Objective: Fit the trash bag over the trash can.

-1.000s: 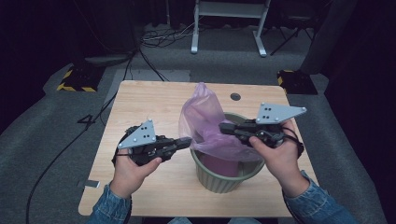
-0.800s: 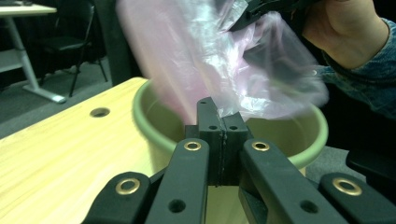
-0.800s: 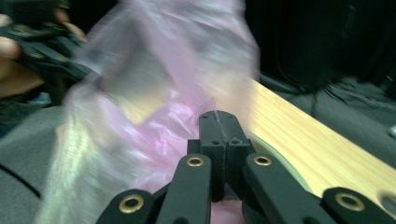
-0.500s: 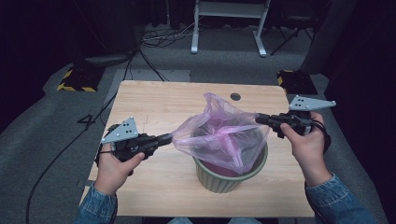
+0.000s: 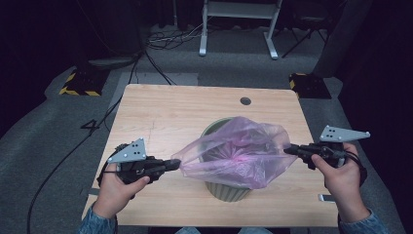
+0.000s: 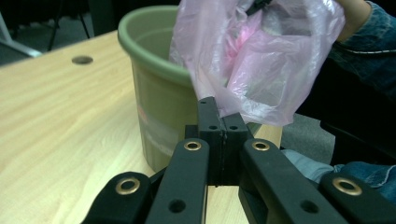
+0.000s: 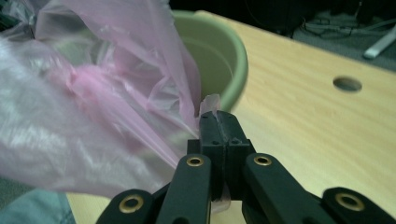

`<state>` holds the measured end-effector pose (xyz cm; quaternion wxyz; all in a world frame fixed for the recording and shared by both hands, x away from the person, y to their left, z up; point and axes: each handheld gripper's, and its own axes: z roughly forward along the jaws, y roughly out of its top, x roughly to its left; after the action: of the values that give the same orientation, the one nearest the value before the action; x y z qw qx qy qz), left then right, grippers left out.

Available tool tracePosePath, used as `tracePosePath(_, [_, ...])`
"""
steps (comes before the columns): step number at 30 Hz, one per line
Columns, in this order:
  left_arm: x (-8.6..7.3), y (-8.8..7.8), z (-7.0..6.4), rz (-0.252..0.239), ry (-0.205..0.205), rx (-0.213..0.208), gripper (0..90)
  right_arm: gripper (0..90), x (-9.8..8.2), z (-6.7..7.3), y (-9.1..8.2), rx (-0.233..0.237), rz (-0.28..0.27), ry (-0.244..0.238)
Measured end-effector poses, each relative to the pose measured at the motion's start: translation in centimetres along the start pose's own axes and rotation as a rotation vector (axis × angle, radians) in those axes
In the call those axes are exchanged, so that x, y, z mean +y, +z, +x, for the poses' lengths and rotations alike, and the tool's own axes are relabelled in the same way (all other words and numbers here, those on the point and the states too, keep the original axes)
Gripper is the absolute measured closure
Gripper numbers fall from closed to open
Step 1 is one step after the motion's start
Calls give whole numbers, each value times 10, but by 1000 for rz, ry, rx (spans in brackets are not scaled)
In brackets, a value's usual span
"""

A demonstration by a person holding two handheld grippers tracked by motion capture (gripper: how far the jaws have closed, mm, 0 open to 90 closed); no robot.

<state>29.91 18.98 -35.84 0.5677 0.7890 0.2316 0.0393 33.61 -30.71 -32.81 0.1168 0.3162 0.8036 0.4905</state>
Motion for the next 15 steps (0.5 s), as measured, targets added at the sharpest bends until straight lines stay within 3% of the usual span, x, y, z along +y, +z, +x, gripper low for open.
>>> tracePosePath(4, [-11,10,5,19,-27,-20,900,900,-19,-6,3,6,29,34])
tracePosePath(7, [-17,12,2,-20,-58,-96,900,900,-33,-8,2,14,37,58])
tracePosePath(12, [-18,10,-8,-31,-12,-157,900,900,-43,-9,-8,32,43,72])
tracePosePath(15, [-20,10,-14,-18,21,-184,900,900,-43,0,-16,51,47,41])
